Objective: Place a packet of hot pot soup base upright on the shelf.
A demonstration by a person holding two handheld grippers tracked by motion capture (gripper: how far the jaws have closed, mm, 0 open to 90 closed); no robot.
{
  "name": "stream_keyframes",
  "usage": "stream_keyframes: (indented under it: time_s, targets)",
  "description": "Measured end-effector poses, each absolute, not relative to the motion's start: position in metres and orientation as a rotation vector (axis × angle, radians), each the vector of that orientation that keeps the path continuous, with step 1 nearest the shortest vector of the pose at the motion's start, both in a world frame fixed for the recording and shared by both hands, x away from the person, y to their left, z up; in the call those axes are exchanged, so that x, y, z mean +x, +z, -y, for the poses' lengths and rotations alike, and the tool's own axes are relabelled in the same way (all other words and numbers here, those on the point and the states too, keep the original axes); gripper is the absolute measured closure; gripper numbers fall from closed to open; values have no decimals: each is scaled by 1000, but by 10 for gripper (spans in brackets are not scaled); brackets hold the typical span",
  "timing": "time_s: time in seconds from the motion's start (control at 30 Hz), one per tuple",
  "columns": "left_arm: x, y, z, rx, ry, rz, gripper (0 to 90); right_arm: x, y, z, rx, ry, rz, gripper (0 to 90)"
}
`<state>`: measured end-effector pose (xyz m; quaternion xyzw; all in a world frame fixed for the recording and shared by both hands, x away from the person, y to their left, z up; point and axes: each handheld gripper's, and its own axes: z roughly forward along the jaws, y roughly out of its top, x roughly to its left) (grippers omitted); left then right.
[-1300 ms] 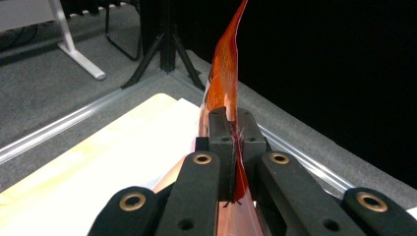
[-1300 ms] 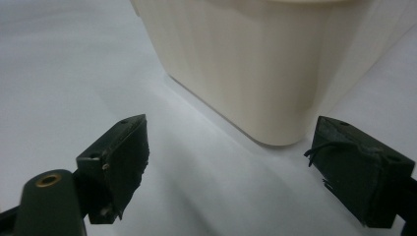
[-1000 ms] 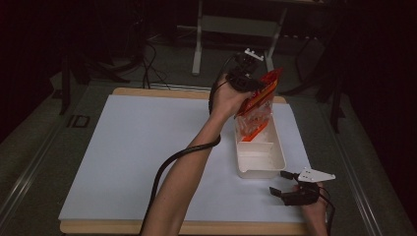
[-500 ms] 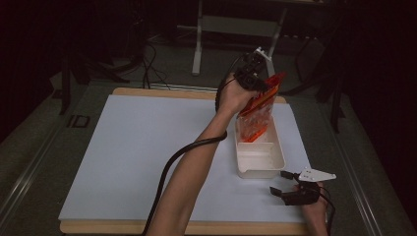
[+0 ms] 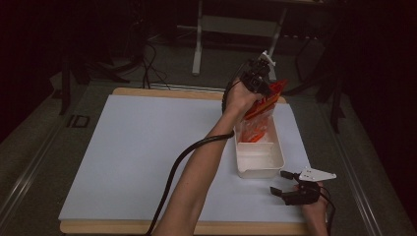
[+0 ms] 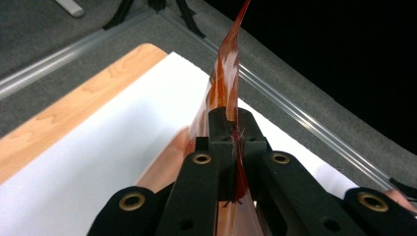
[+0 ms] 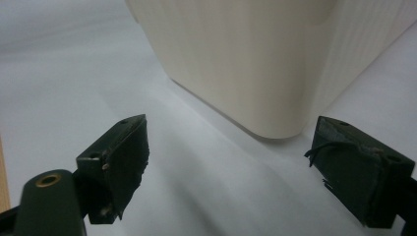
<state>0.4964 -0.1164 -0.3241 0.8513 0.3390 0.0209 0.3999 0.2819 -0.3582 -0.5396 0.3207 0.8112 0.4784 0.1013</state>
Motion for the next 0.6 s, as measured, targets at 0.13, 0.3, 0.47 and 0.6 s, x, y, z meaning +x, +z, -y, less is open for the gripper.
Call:
stream_keyframes:
  time_s: [0.13,0.3,0.47,0.6]
  targets:
    - [501,-335,120,2139,-6,-889,895,282,-540,358,946,1413,-2399,146]
    - [503,-337,118,2129,18,-921,895,283,-540,359,946,1416,-2402,146]
    - [503,-344,110,2093,0,-963,895,283,-540,359,948,1415,-2402,146]
    - [499,-340,113,2108,22,-935,886,283,-540,359,949,1413,-2401,146]
